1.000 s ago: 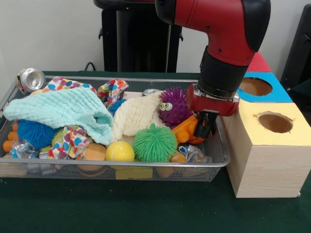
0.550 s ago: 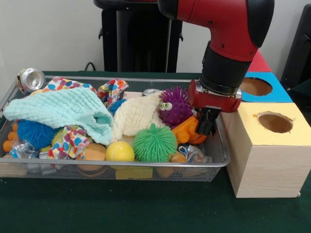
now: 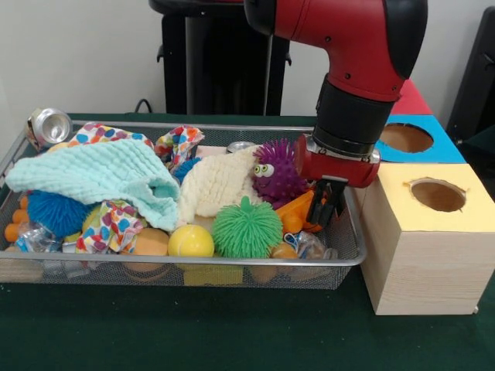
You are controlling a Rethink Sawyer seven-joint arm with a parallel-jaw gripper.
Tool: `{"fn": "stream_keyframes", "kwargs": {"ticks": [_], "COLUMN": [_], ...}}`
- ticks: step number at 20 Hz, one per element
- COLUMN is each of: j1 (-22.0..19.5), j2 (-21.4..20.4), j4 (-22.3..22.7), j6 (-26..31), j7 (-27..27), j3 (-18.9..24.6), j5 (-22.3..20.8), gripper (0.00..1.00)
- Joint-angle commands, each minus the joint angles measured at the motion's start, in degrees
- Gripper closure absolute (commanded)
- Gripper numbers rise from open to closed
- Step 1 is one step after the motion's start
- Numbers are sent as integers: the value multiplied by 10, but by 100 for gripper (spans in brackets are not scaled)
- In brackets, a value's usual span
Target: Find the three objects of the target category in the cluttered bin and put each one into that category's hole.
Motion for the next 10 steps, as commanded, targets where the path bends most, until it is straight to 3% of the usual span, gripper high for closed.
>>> {"fn": "stream_keyframes", "kwargs": {"ticks": [1,10], "j1": [-21,-14], "j2": [29,35], "j4": [39,30], "j6": [-19,-28], "j7": [117,119], "j3": [64,54], "j5": [10,10], "gripper": [100,100]}}
